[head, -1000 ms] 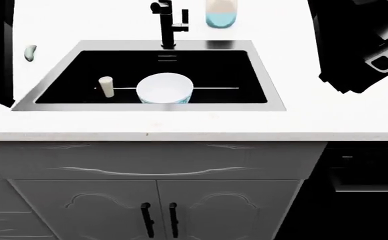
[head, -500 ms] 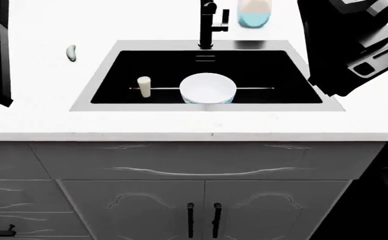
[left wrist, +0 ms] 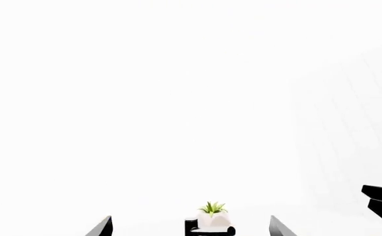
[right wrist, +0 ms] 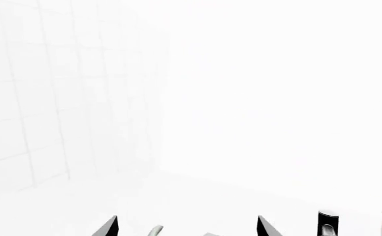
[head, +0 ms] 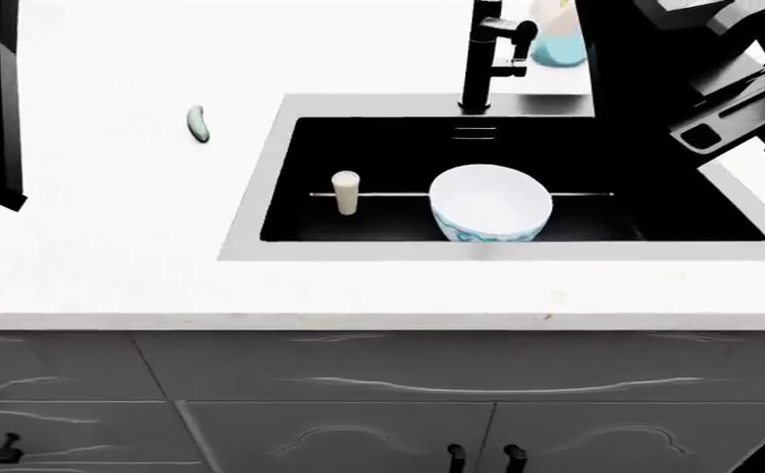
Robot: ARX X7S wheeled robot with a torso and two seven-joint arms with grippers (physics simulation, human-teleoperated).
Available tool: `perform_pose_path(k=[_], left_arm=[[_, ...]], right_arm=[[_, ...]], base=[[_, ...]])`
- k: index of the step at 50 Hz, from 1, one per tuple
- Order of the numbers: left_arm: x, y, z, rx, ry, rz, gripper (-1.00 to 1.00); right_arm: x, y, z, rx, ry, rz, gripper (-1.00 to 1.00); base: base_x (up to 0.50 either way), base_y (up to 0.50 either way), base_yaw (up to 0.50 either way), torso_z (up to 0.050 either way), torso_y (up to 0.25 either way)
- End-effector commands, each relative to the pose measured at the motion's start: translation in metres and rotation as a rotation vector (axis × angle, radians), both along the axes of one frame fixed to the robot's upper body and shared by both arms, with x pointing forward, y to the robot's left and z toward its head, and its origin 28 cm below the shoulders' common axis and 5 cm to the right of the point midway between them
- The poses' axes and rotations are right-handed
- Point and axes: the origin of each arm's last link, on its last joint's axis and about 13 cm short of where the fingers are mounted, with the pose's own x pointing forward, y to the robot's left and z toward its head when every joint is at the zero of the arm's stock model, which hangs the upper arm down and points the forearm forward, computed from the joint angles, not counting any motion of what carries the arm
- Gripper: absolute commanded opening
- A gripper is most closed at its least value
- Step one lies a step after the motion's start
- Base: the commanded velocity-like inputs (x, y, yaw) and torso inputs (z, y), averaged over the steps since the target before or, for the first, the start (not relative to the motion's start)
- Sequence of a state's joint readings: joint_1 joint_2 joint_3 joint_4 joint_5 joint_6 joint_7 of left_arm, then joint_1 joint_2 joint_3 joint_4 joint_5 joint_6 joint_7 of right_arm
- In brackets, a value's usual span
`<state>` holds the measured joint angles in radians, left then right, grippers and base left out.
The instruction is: Pick the cup and bowl from the sink and place them on the counter for drying.
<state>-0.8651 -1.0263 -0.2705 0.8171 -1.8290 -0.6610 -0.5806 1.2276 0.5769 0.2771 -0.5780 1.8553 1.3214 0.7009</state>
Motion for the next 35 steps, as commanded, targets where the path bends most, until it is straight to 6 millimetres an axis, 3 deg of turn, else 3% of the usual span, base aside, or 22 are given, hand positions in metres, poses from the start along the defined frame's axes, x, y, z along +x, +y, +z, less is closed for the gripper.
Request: perform_pose_path(k=[1,18,35], left_arm=[[-0.0004,-0.0002,0.0004,-0.002,-0.004,0.000,1.00],[0.0004,-0.0002,0.0012,-0.002,-0.008,0.001,1.00],[0.0007,-0.0010,0.0009,-0.003,-0.009,-0.002,1.00]], right_arm=[[0.0001,0.0006,-0.0005,0.002,-0.003,0.004,1.00],[0.0013,-0.0002,-0.0008,0.009,-0.001,-0.001,1.00],[0.0015,0.0006,-0.0005,0.016,0.000,0.005,1.00]], base=[[0.36,0.41,0.00,0.000,0.000],[0.36,0.40,0.00,0.000,0.000],[0.39,0.13,0.00,0.000,0.001]])
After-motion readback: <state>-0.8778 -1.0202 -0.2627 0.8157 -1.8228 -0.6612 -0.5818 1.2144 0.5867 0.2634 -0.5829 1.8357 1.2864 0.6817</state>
